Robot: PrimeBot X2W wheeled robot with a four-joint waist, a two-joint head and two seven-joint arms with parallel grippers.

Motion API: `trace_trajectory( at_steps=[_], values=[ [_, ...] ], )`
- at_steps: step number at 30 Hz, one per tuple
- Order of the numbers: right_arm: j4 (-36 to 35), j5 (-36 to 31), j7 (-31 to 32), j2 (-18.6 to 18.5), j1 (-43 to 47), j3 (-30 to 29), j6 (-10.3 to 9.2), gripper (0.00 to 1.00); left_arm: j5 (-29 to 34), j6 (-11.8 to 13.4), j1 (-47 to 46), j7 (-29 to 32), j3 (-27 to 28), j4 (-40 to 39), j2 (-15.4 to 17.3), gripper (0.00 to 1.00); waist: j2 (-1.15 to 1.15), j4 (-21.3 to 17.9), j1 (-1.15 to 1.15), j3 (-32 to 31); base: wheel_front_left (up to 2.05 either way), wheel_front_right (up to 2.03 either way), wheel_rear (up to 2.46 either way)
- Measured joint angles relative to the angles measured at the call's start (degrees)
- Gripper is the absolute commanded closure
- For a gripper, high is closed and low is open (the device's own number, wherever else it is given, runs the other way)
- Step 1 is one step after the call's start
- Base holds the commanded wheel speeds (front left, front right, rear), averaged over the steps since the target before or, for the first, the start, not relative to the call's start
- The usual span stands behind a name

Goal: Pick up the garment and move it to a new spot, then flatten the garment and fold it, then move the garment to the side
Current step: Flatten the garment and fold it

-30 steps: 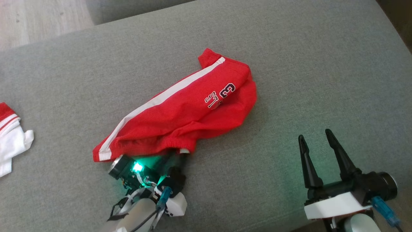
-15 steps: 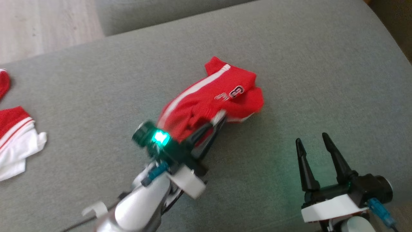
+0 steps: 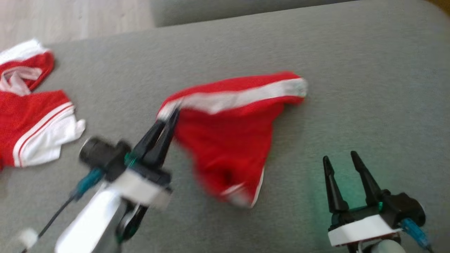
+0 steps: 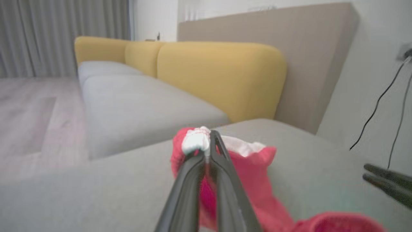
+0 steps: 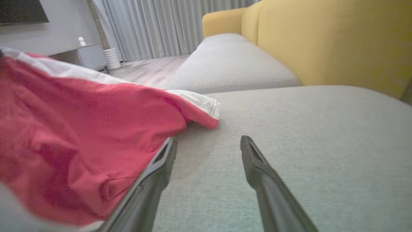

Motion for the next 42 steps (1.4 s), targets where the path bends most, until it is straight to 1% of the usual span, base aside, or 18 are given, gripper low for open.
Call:
trace_trajectory(
  at_steps=[2, 5, 7, 8, 10, 13, 16, 17, 21, 23, 27, 31, 36, 37, 38, 39, 40, 42],
  values=[
    [1.83, 0.16, 0.01, 0.02, -0.70, 0.25, 0.00, 0.00, 0.58, 0.30, 2.70, -0.19, 0.00, 0.02, 2.15, 1.00, 0.00, 1.43, 0.00, 0.80, 0.00, 0.00, 0.00],
    [3.37, 0.45, 0.01, -0.09, -2.60, 0.45, 0.00, 0.00, 3.04, 0.45, 3.61, -0.75, -0.10, 0.00, 4.35, 1.00, 0.00, 3.65, 0.00, 1.98, 0.00, 0.00, 0.00],
    [5.04, 2.47, 0.00, -0.89, -4.70, 2.15, 0.00, 0.00, 4.20, 0.58, 3.39, -1.20, -0.15, 0.02, 5.32, 1.00, 0.00, 5.02, 0.00, 2.73, 0.00, 0.00, 0.00],
    [6.20, 4.66, 0.00, -1.41, -5.93, 3.21, 0.00, 0.00, 4.35, 0.58, 3.29, -1.26, -0.14, 0.10, 5.54, 1.00, 0.00, 5.67, 0.00, 3.10, 0.00, 0.00, 0.00],
    [8.56, 10.33, 0.00, -2.99, -8.62, 5.43, 0.00, 0.00, 4.37, 0.53, 2.98, -1.44, -0.18, 0.40, 5.69, 1.00, 0.00, 6.84, 0.00, 3.80, 0.00, 0.00, 0.00],
    [12.22, 18.71, 0.01, -8.08, -13.89, 10.46, 0.00, 0.00, 5.33, 0.23, 2.03, -1.51, -0.66, 1.26, 6.09, 1.00, 0.00, 8.35, 0.00, 4.86, 0.00, 0.00, 0.00],
    [14.55, 30.70, 0.20, -13.24, -20.01, 16.95, 0.00, 0.00, 5.88, -0.16, 0.31, -1.83, -1.60, 1.99, 6.33, 1.00, 0.00, 9.57, 0.01, 5.88, 0.00, 0.00, 0.00],
    [14.55, 30.70, 0.20, -13.24, -20.01, 16.95, 0.00, 0.00, 5.88, -0.16, 0.31, -1.83, -1.60, 1.99, 6.33, 1.00, 0.00, 9.57, 0.01, 5.88, 0.00, 0.00, 0.00],
    [14.00, 45.70, 2.92, -20.16, -26.95, 23.51, -0.01, 0.00, 6.46, -0.60, -2.25, -2.30, -2.74, 2.36, 6.13, 1.00, 0.00, 11.31, 0.01, 6.90, 0.00, 0.00, 0.00],
    [12.72, 51.76, 4.45, -23.18, -29.16, 26.35, -0.01, 0.00, 6.47, -0.78, -3.37, -2.47, -3.42, 2.80, 6.01, 1.00, 0.00, 12.18, 0.01, 7.28, 0.00, 0.00, 0.00],
    [10.32, 62.38, 8.13, -26.62, -31.23, 31.10, -0.01, 0.00, 6.88, -0.90, -4.66, -2.78, -4.28, 3.48, 5.66, 1.00, 0.00, 13.56, 0.01, 7.79, 0.00, 0.00, 0.00],
    [11.04, 64.95, 8.67, -29.06, -32.44, 35.04, -0.01, 0.00, 6.88, -1.25, -5.48, -3.02, -4.89, 3.78, 5.37, 1.00, 0.00, 14.49, 0.01, 8.16, 0.00, 0.00, 0.00],
    [12.03, 67.42, 6.37, -29.50, -34.27, 38.73, -0.01, 0.00, 6.88, -1.26, -5.74, -3.26, -5.43, 4.03, 5.21, 1.00, 0.00, 15.15, 0.00, 8.53, 0.00, 0.00, 0.00],
    [12.12, 67.68, 5.82, -29.62, -34.67, 39.45, -0.01, 0.10, 6.88, -1.26, -5.76, -3.46, -5.45, 4.09, 5.21, 1.00, 0.00, 15.19, 0.01, 8.58, 0.00, 0.00, 0.00],
    [12.18, 67.96, 5.12, -29.76, -35.04, 40.00, -0.01, 0.41, 6.88, -1.26, -5.78, -3.47, -5.48, 4.11, 5.21, 1.00, 0.00, 15.20, 0.01, 8.61, 0.00, 0.00, 0.00],
    [12.17, 68.33, 4.46, -29.95, -35.37, 40.44, -0.01, 0.66, 6.88, -1.27, -5.84, -3.47, -5.50, 4.14, 5.21, 1.00, 0.00, 15.18, 0.00, 8.63, 0.00, 0.00, 0.00],
    [12.16, 68.68, 3.87, -30.07, -35.73, 40.81, -0.01, 1.00, 6.88, -1.27, -5.92, -3.48, -5.53, 4.21, 5.22, 1.00, 0.00, 15.14, 0.00, 8.64, 0.00, 0.00, 0.00],
    [11.79, 69.15, 2.86, -30.45, -36.61, 41.79, -0.01, 1.00, 6.88, -1.29, -6.15, -3.52, -5.57, 4.36, 5.25, 1.00, 0.00, 14.97, 0.00, 8.63, 0.00, 0.00, 0.00]
  ],
)
